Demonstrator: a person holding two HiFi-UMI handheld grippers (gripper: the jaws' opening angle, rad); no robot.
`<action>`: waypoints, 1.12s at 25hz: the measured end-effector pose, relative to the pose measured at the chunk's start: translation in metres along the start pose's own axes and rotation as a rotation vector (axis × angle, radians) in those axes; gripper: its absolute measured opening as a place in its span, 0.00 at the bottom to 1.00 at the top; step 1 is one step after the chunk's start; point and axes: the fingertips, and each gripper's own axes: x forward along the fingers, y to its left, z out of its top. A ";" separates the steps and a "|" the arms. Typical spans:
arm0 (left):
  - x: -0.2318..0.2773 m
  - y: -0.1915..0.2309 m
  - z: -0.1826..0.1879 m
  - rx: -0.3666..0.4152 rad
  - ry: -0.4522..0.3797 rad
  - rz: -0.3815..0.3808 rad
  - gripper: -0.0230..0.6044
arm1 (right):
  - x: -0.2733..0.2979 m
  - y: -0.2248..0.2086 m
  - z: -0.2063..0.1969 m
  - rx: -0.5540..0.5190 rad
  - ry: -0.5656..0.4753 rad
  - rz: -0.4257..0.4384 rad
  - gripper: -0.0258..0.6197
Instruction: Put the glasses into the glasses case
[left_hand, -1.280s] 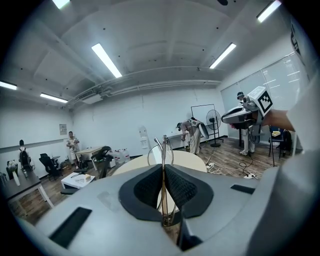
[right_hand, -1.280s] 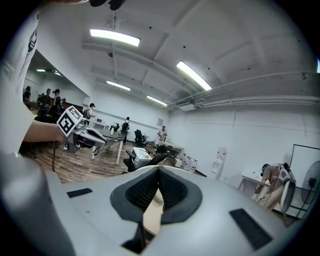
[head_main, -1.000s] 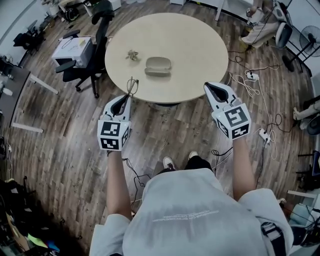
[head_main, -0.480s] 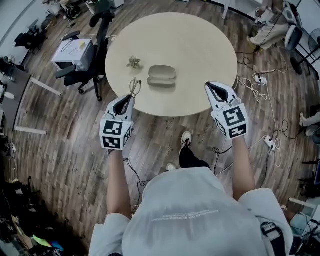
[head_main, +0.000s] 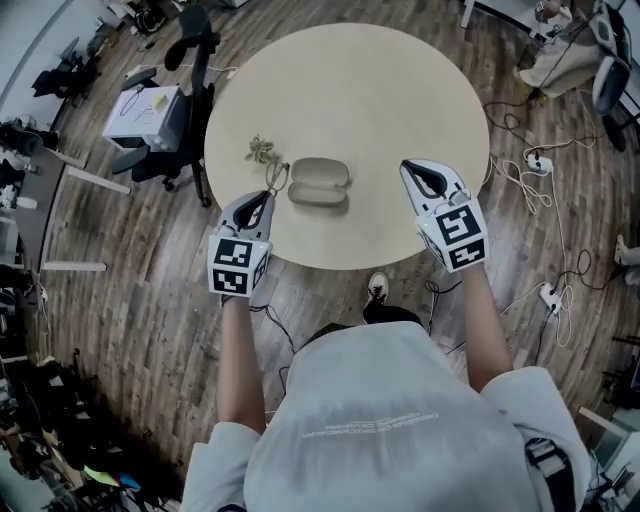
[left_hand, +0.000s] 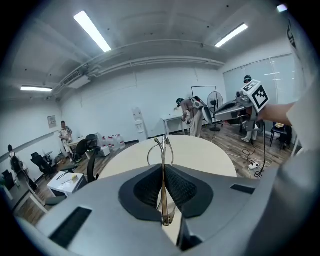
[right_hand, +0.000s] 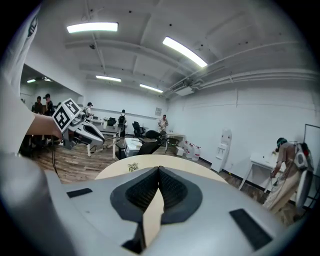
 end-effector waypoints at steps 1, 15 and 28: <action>0.007 0.000 0.001 0.006 0.011 -0.004 0.07 | 0.006 -0.005 -0.002 0.019 -0.003 0.016 0.04; 0.104 -0.004 -0.035 0.130 0.157 -0.284 0.07 | 0.064 -0.018 -0.059 0.202 0.115 0.031 0.04; 0.161 -0.020 -0.115 0.318 0.250 -0.734 0.07 | 0.080 0.020 -0.091 0.325 0.268 -0.191 0.04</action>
